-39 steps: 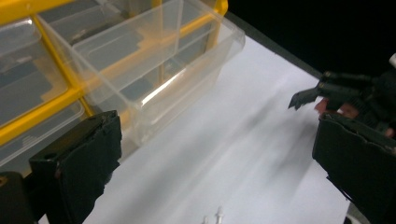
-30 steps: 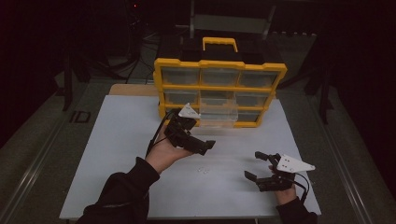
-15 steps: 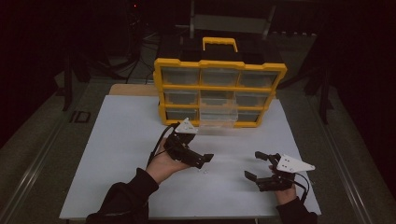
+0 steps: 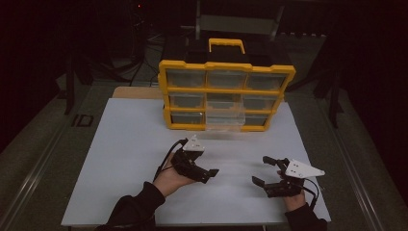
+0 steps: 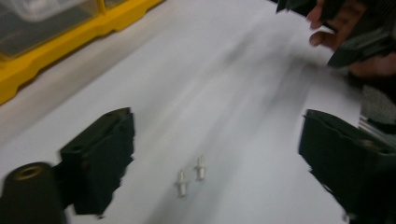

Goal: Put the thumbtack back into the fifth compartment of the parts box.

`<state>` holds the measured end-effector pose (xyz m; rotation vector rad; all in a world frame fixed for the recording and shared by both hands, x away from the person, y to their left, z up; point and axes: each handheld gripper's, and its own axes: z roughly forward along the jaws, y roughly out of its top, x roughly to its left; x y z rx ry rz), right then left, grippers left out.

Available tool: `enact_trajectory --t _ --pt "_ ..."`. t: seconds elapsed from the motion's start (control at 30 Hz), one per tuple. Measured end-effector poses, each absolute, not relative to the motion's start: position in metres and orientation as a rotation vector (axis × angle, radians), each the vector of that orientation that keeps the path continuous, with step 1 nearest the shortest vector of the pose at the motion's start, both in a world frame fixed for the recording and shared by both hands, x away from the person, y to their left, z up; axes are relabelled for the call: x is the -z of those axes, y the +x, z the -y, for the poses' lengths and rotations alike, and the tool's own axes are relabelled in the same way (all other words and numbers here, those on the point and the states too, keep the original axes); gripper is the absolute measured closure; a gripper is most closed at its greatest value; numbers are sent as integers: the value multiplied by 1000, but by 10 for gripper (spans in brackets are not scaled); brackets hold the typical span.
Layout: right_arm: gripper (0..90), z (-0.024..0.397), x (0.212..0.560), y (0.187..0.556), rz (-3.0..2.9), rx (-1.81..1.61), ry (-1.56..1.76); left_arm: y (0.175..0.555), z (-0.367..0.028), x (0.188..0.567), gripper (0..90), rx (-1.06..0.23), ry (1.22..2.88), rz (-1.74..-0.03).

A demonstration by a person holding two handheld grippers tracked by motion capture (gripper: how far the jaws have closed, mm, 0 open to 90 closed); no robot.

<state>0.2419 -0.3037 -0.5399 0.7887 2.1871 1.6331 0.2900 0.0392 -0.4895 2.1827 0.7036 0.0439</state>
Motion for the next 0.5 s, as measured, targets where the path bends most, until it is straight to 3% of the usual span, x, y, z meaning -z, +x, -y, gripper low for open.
enact_trajectory --t 0.5 --pt "136 303 540 242 -2196 -1629 789 291 -45 524 334 -22 2239 -723"
